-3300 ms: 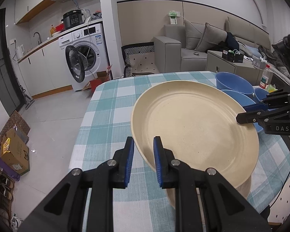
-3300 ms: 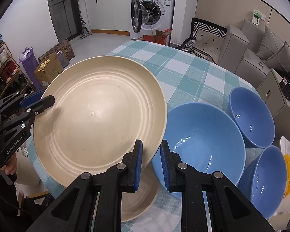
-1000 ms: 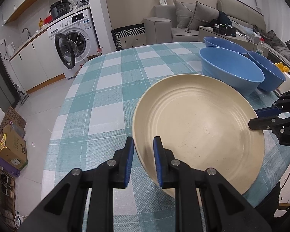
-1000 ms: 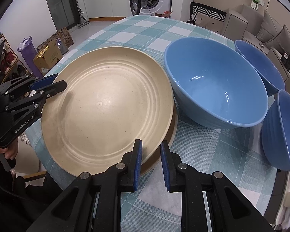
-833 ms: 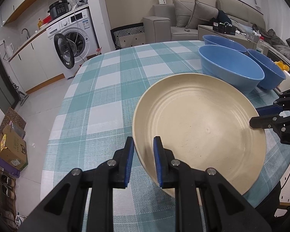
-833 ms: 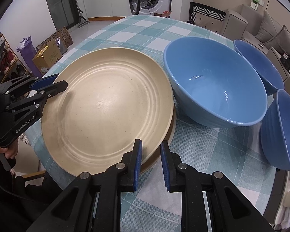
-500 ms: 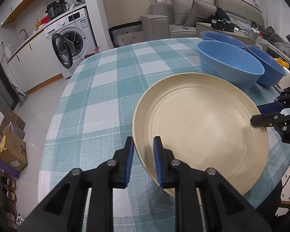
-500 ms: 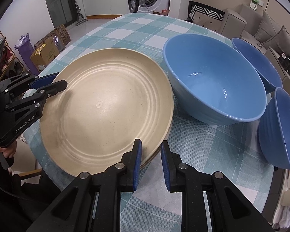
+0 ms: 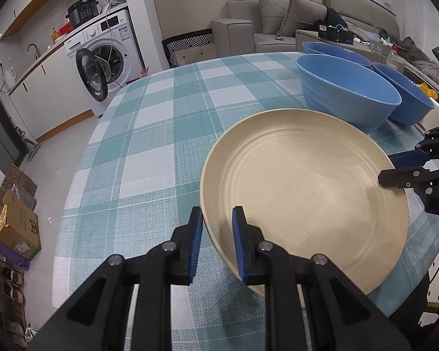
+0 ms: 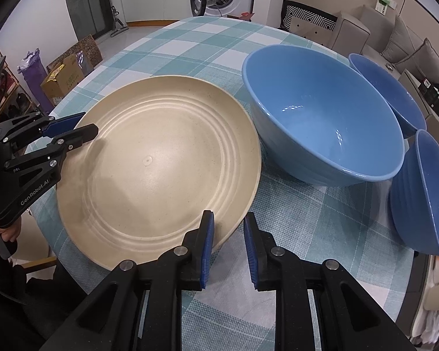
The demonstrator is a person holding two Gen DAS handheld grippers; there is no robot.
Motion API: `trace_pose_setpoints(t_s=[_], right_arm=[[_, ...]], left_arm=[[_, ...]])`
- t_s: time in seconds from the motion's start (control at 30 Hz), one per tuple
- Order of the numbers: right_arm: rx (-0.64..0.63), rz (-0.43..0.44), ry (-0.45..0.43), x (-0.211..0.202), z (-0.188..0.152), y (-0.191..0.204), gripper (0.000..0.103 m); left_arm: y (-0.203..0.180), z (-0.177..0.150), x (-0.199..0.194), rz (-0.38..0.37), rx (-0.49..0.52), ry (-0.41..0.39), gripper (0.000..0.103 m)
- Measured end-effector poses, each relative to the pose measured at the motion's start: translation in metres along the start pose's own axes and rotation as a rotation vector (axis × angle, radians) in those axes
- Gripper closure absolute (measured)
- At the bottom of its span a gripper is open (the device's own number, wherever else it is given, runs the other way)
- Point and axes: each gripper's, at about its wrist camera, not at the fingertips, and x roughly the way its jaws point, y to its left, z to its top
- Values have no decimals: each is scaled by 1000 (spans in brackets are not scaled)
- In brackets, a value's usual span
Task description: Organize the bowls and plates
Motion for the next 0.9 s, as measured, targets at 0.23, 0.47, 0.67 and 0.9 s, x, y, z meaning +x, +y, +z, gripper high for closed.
trace_pose_setpoints(t_s=[0.23, 0.47, 0.67, 0.9], right_arm=[[2, 1, -6, 0, -3, -1, 82], [13, 11, -21, -3, -3, -6, 76], [13, 46, -84, -22, -3, -9, 52], [-6, 109, -146, -45, -5, -6, 22]], left_arm=[[0, 0, 0, -1, -2, 1, 82], [3, 0, -1, -35, -19, 10, 60], [6, 3, -11, -59, -47, 1, 52], [3, 12, -26, -99, -48, -38, 49]])
